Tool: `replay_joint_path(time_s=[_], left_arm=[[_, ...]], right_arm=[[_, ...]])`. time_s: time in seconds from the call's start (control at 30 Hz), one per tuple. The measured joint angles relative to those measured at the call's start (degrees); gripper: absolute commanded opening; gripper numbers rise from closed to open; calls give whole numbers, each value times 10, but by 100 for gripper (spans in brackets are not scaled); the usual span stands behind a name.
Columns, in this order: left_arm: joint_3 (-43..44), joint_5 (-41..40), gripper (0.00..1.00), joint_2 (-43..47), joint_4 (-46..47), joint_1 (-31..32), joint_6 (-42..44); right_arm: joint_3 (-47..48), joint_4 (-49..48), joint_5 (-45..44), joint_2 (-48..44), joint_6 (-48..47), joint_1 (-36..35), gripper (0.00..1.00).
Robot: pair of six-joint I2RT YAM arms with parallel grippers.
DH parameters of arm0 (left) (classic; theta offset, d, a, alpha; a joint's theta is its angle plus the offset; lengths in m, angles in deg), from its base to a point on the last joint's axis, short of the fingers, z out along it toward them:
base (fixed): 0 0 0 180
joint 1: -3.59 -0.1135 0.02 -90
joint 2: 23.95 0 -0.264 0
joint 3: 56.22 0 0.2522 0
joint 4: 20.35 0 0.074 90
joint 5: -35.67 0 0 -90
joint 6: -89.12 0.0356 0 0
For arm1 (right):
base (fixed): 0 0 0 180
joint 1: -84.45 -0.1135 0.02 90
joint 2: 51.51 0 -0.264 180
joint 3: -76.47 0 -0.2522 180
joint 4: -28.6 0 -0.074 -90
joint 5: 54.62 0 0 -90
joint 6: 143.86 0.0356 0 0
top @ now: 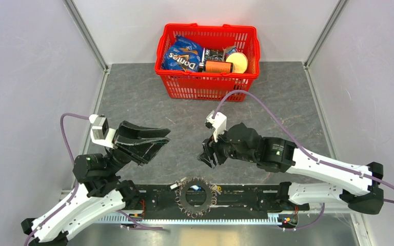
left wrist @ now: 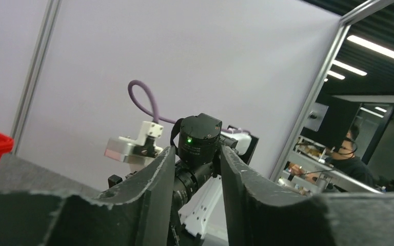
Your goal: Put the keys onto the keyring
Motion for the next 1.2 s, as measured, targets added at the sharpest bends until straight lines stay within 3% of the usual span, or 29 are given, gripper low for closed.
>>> replay_joint_path(time_s=[0.07, 0.17, 0.5, 1.2], left_arm=[[3, 0, 58, 3, -31, 0, 6], [7, -1, 62, 11, -78, 0, 15], [8, -15, 63, 38, -193, 0, 34], [8, -17, 64, 61, -266, 0, 47]], right_arm=[[-30, 5, -1, 0, 33, 12, 65], [-72, 8, 0, 0, 75, 27, 65], [-205, -19, 54, 47, 209, 45, 70], [-276, -143, 167, 159, 327, 45, 71]])
